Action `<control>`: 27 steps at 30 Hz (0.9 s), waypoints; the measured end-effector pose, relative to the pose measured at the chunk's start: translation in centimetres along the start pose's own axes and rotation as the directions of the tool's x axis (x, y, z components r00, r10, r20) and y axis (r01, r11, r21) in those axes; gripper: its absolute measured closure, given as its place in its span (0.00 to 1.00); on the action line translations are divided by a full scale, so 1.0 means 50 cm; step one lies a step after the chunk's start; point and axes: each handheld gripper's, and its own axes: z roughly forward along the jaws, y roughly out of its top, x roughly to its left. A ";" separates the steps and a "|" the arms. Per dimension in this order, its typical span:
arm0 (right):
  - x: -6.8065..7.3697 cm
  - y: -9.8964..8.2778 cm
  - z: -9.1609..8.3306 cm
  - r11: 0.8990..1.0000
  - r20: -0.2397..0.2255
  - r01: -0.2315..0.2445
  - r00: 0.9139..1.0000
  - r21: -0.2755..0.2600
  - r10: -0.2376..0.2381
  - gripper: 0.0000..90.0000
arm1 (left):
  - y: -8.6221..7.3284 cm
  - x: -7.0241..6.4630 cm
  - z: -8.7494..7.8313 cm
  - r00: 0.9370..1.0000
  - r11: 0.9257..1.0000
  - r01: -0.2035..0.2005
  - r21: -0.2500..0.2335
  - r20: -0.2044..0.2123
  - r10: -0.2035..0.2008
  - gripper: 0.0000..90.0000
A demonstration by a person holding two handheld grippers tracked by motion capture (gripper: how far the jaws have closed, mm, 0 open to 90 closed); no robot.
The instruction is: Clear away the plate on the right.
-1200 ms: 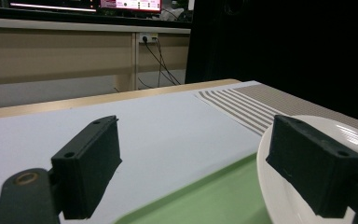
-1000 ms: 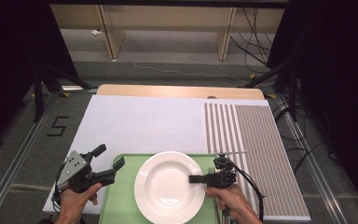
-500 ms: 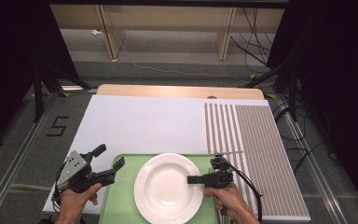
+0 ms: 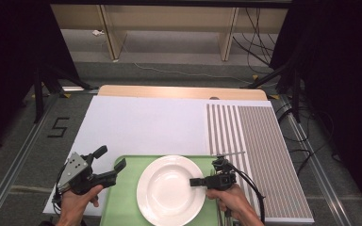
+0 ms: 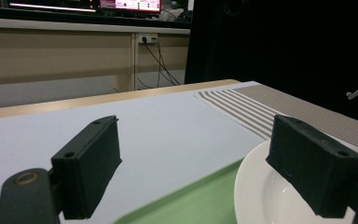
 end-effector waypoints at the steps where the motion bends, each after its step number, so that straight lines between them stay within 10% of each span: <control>1: 0.000 0.000 0.000 1.000 -0.003 0.004 1.000 0.002 -0.004 0.87 | 0.000 0.000 0.000 1.000 1.000 -0.001 0.000 0.000 0.001 0.18; 13: 0.005 -0.001 0.002 0.997 0.081 0.068 0.994 0.029 -0.071 0.80 | -0.001 0.000 0.000 1.000 1.000 -0.001 0.008 0.004 0.001 0.18; 16: -0.001 -0.001 0.005 0.990 0.121 0.144 0.982 0.009 -0.144 0.77 | -0.001 0.000 0.001 1.000 1.000 -0.002 0.009 0.008 0.002 0.18; 27: 0.002 0.000 0.002 0.983 0.207 0.182 0.961 0.028 -0.183 0.71 | -0.001 0.000 0.001 1.000 1.000 -0.003 0.009 0.007 0.003 0.18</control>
